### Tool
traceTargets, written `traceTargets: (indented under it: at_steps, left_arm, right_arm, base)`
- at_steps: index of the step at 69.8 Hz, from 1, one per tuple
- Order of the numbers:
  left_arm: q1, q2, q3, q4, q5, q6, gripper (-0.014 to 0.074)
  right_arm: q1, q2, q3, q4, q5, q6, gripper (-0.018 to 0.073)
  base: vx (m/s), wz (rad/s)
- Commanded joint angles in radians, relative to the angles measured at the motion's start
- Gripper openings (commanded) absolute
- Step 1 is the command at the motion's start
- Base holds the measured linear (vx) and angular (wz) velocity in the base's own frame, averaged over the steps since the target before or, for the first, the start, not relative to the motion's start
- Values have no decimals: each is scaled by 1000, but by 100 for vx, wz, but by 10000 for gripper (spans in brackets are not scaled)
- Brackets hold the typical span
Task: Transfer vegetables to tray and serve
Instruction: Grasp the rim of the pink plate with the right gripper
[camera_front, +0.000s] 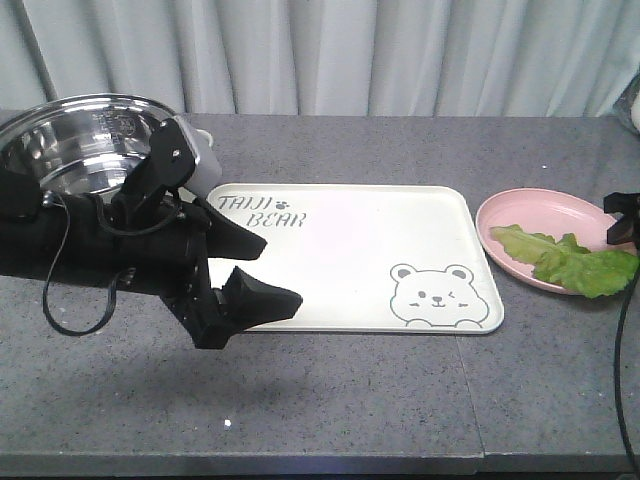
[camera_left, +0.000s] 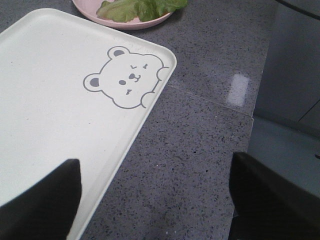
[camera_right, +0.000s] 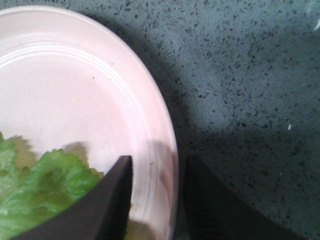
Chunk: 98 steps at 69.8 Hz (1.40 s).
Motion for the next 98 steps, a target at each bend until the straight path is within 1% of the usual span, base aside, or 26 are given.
traceTargets:
  at_steps: [1,9,29,48,62,73,79,90,93,98]
  left_arm:
    - [-4,-29,-21,-52,-1,-10,589]
    - [-4,-29,-21,-52,-1,-10,589]
    - [-4,-29,-21,-52,-1,-10,589]
    - [-4,-29,-21,-52,-1,-10,589]
    - [-4,-29,-21,-52,-1,-10,589]
    - [-4,-29,-21,-52,-1,-10,589]
    - [-4,-29,-21,-52,-1,-10,589]
    - [-4,-29,-21,-52,-1,-10,589]
    - [-4,-29,-21,-52,-2,-10,589]
    - [-4,-29,-21,-52,-2,-10,589]
  right_arm:
    - [-3,-55,-32,20,-8,-13,149]
    - [-3,-55,-32,17,-1,-13,88]
    - [-3,-55,-32,17,10,-19,-11]
    - [-12,-86,-32,20,13,-16,-8]
    - [-62,-141,-32,87,54,-18,-8]
    - [-95,-177,-32,176,102,-53,-7]
    - [-95,-198,-32,223,112,-74,-6]
    - [-79,-224,-32,315,170,-113,-6]
    - [-65,-226,-32,339,187,-116,-6]
    - [-28,-226,-32,342,200,-116,-6]
  base:
    - [0,0]
    - [0,0]
    - [0,0]
    - [0,0]
    - [0,0]
    - [0,0]
    - [0,0]
    - [0,0]
    - [0,0]
    - [0,0]
